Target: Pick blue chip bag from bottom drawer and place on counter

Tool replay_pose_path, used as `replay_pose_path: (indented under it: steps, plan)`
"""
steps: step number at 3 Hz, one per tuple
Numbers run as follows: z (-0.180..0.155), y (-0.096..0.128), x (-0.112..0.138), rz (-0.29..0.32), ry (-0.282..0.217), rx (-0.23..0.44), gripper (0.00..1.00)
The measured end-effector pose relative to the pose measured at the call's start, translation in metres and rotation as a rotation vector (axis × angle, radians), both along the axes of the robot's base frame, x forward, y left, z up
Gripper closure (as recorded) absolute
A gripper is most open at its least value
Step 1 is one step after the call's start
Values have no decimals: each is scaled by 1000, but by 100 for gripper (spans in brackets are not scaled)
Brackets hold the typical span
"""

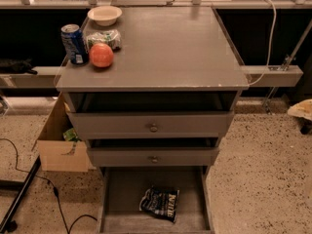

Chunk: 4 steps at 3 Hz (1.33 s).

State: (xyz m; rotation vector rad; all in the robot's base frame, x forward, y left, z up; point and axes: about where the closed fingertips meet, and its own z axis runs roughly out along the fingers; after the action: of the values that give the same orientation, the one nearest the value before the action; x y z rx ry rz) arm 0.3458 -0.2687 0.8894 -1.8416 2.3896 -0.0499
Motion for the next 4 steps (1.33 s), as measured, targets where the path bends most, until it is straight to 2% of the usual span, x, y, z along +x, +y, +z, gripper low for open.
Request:
replay_pose_path:
  steps: [1,2,3,4]
  plan:
    - [-17,14,15,21,11,35,0]
    - [-54,31,23,42,61,81,0]
    - [-114,55,22,65,158,123,0]
    - [-154,68,16,81,226,137,0]
